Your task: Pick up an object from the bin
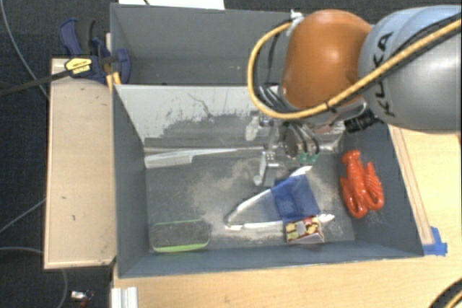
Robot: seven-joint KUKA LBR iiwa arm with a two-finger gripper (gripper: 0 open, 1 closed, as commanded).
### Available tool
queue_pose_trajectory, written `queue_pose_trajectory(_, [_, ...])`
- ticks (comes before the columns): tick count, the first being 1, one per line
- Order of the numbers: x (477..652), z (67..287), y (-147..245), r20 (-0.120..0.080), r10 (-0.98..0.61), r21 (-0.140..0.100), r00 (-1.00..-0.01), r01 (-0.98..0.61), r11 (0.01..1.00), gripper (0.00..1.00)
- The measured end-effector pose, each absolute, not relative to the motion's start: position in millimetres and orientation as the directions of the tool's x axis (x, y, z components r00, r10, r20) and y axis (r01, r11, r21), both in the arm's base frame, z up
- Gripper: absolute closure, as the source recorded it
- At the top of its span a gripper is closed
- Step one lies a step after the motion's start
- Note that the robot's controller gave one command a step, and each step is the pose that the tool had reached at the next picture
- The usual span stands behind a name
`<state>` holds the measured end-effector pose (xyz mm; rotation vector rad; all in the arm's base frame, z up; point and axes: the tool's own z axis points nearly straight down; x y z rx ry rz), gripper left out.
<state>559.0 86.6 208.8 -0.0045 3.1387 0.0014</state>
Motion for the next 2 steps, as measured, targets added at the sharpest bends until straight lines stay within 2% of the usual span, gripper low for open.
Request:
queue_pose_trajectory(1, [558.7, 186, 64, -0.005, -0.258, 0.001, -0.966, -0.258, 0.966, 0.00])
queue_pose_trajectory(2, [565.1, 155, 22, -0.005, -0.515, -0.001, -0.857, -0.515, 0.857, 0.00])
